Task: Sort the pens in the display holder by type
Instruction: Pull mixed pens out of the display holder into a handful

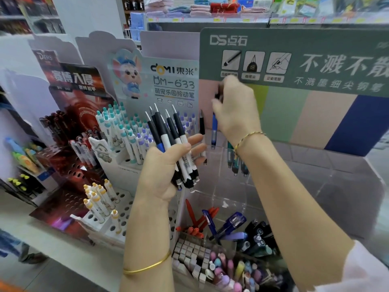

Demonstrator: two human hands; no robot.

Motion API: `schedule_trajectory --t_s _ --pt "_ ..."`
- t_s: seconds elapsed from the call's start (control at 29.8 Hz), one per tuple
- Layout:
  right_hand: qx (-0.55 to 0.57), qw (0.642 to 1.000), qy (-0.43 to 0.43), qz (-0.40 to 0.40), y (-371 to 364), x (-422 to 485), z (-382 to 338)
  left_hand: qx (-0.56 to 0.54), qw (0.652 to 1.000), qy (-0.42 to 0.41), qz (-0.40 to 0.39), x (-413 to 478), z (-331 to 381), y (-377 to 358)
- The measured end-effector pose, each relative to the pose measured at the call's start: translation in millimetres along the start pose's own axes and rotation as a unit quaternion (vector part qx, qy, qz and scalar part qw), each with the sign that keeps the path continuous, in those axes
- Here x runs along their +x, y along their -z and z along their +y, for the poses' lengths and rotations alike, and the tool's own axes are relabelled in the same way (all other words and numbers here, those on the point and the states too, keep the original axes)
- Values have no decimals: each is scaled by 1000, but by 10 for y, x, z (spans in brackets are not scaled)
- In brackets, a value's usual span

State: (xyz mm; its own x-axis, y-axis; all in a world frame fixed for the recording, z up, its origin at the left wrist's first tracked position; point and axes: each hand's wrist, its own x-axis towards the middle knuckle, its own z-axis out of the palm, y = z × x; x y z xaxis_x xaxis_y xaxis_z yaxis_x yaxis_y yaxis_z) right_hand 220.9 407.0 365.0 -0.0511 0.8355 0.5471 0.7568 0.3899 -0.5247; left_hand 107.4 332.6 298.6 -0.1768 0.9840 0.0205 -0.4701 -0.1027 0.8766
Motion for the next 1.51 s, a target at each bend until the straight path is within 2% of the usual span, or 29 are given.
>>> schedule_trajectory --t_s 0.17,0.37,0.47,0.5,0.57,0.64,0.67,0.74,0.77,0.84,0.91,0.94,1.01,1.11,1.38,1.51 --pt "-108 991 -23 -82 -200 7 30 -15 1000 7 11 -18 -31 -13" --pt "-101 992 -21 -69 -287 -8 85 37 999 4 -1 -24 -44 -16" --pt "25 999 -9 -34 -184 -24 101 53 998 15 -15 -10 -40 -30" --pt "88 995 -14 -52 -119 -46 85 55 998 16 -19 -3 -38 -38" --pt "199 970 -26 -140 -3 -115 45 56 998 16 -25 5 -30 -66" --pt "241 948 -28 -204 74 -183 5 55 998 16 -30 13 -22 -100" --pt "249 945 -29 -208 87 -183 3 55 998 16 -31 19 -24 -113" --pt "283 947 -40 -146 78 -113 31 58 998 10 -18 42 -34 -122" --pt "286 954 -42 -80 77 -50 50 60 998 4 -2 52 -36 -119" --pt "255 965 -24 57 96 66 74 80 996 -12 26 68 -46 -95" --pt "215 968 8 125 112 113 60 114 993 -19 34 54 -42 -82" --pt "180 976 21 124 102 118 57 115 993 -15 34 41 -41 -87" --pt "71 995 25 68 31 105 69 99 994 -5 34 24 -39 -101" --pt "-36 999 23 -13 -91 23 107 90 996 -2 27 13 -45 -116" --pt "-97 993 -22 -61 -304 -47 135 41 999 22 14 -30 -28 -138" --pt "-87 995 -21 -31 -290 -61 172 32 999 35 1 -34 -33 -138"
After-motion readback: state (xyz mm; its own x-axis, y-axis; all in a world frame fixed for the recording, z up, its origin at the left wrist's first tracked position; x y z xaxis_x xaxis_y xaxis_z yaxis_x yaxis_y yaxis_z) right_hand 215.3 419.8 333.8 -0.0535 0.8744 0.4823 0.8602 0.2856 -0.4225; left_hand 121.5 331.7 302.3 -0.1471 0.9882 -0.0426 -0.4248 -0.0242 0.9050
